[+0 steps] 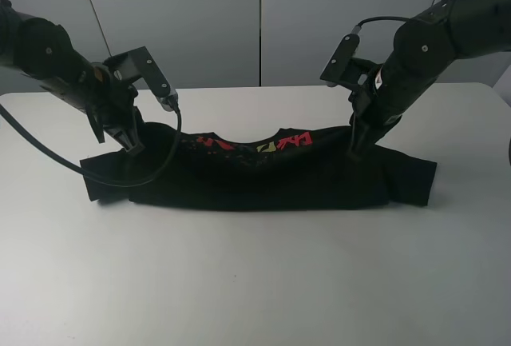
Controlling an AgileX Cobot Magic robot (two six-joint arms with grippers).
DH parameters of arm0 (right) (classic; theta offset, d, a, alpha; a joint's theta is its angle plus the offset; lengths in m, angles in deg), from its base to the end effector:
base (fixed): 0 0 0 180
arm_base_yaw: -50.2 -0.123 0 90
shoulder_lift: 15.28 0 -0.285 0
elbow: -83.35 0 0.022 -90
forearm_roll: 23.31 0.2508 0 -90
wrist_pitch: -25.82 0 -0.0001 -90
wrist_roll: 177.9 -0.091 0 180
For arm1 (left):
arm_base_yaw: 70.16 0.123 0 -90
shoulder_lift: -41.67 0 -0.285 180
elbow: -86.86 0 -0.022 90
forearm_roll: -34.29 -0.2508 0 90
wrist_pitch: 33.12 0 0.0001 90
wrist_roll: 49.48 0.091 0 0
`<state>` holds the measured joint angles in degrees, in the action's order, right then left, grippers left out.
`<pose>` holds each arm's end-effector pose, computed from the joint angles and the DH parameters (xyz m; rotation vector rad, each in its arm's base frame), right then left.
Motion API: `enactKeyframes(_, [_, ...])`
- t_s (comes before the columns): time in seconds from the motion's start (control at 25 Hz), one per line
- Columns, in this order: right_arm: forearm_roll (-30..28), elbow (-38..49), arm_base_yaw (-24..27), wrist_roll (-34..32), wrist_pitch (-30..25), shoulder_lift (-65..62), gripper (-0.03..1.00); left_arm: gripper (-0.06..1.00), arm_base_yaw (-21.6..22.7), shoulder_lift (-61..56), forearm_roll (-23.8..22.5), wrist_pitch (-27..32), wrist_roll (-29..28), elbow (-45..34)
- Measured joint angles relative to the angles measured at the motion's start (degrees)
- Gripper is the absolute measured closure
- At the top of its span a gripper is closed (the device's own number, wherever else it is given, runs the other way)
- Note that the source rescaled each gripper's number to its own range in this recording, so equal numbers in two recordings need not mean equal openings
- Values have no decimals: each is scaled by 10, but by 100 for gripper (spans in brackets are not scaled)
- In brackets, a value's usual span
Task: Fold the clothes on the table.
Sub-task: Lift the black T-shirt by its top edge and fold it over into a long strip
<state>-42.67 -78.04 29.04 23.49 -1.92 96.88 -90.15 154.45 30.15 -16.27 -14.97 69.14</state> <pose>0.3283 0.1120 0.1569 -1.3370 2.4105 -0.2961 0.3431 -0.1228 0.1630 1.2519 2.2534 0.1480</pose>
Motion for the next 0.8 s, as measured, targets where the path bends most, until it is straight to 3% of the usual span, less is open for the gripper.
enactKeyframes(0.28, [-71, 0, 3, -121, 5, 10, 82, 82, 4, 9, 0, -39, -57, 0])
enactKeyframes(0.48, [-115, 0, 19, -179, 11, 11, 82, 82, 39, 9, 0, -66, -133, 0])
enactKeyframes(0.64, [-144, 0, 20, -226, 39, 11, 82, 82, 56, 9, 0, -70, -146, 0])
enactKeyframes(0.72, [-145, 0, 20, -242, 54, 11, 75, 78, 56, 9, 0, -70, -147, 0])
enactKeyframes(0.8, [-144, 0, 20, -247, 61, 11, 52, 64, 56, 9, 5, -71, -147, 0])
